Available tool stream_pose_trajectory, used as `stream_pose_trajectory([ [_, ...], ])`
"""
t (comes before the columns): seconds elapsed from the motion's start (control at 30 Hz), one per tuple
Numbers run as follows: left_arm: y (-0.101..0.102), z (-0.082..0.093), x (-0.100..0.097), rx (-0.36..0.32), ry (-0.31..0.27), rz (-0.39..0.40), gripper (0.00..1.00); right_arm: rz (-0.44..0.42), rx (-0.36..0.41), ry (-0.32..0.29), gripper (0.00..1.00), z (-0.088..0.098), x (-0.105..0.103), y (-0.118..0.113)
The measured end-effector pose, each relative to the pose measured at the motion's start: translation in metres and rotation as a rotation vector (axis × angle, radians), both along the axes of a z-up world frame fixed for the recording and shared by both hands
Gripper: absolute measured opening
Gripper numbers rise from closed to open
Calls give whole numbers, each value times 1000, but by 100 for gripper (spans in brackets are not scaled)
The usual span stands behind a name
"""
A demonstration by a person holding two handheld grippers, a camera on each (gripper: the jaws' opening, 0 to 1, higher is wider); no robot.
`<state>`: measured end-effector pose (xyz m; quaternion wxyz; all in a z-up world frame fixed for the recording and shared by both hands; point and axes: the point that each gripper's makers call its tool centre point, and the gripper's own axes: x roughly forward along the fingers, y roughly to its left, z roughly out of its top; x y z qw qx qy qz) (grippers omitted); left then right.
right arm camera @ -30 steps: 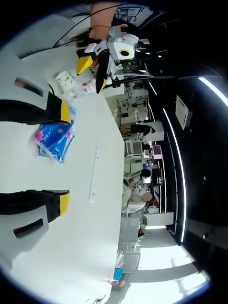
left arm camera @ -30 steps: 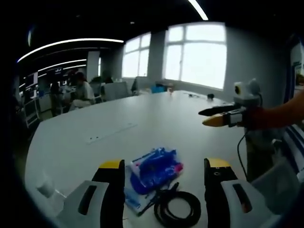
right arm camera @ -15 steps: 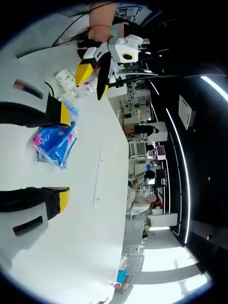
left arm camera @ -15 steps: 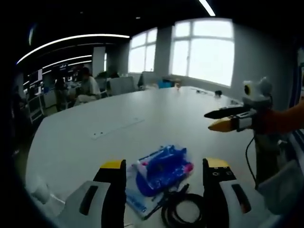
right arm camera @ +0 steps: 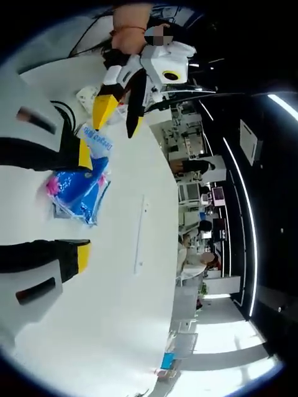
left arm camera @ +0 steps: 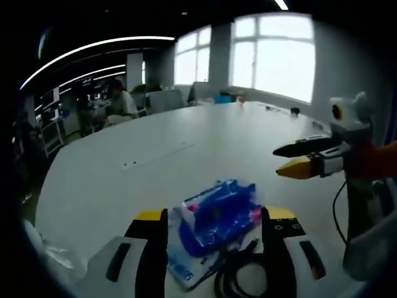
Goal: Arrange the tabletop items into an orderly group along one side of the table until the central work area is clear of visible clutter.
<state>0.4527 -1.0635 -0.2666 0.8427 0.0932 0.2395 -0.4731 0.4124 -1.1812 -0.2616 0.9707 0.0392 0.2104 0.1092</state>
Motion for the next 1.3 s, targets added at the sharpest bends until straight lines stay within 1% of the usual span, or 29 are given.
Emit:
stream_pose_trajectory([
  [0.07,-1,-3,3,0,1,3,55,0,-10,7,39,-3,1,2],
  [0.13,0,-9,4,22,7,13,54,-1,-3,12,39,-6,3,3],
  [0.2,-2,-10,6,13,13,15,52,-4,-12,26,38,-11,3,3],
  [0.3,-3,-14,8,26,8,16,51,-10,-7,41,38,-17,5,4],
  [0.37,-2,-19,11,43,19,23,49,-10,-5,47,37,-22,6,4],
  [0.47,-2,-24,14,49,28,25,47,-15,-6,57,36,-26,6,5],
  [0.5,1,-29,14,82,28,28,46,-17,-9,60,36,-28,7,5],
  [0.57,0,-31,16,83,28,26,46,-21,-11,71,35,-32,7,4],
  [0.63,4,-38,17,122,35,37,44,-27,-13,79,34,-35,8,3],
  [0.7,3,-40,17,114,46,35,44,-29,-9,82,33,-37,8,3],
  [0.77,2,-41,18,119,38,31,44,-28,-13,91,32,-40,8,3],
  [0.8,1,-42,18,119,41,31,44,-26,-15,85,32,-40,9,4],
  [0.9,2,-48,20,149,42,32,42,-33,-16,98,31,-42,10,2],
  [0.97,0,-49,20,142,52,30,39,-42,-17,107,31,-45,10,1],
  [1.03,0,-51,21,154,43,29,36,-43,-9,112,31,-47,11,2],
  [1.07,0,-52,23,158,47,35,35,-43,-12,124,30,-50,10,2],
  [1.13,-1,-54,23,159,54,36,35,-48,-12,120,30,-51,11,2],
  [1.2,0,-57,24,176,53,33,33,-52,-14,136,29,-54,10,1],
  [1.23,0,-58,25,179,55,34,33,-52,-4,129,29,-53,11,2],
  [1.3,0,-61,25,185,64,31,32,-54,-14,136,29,-55,11,2],
])
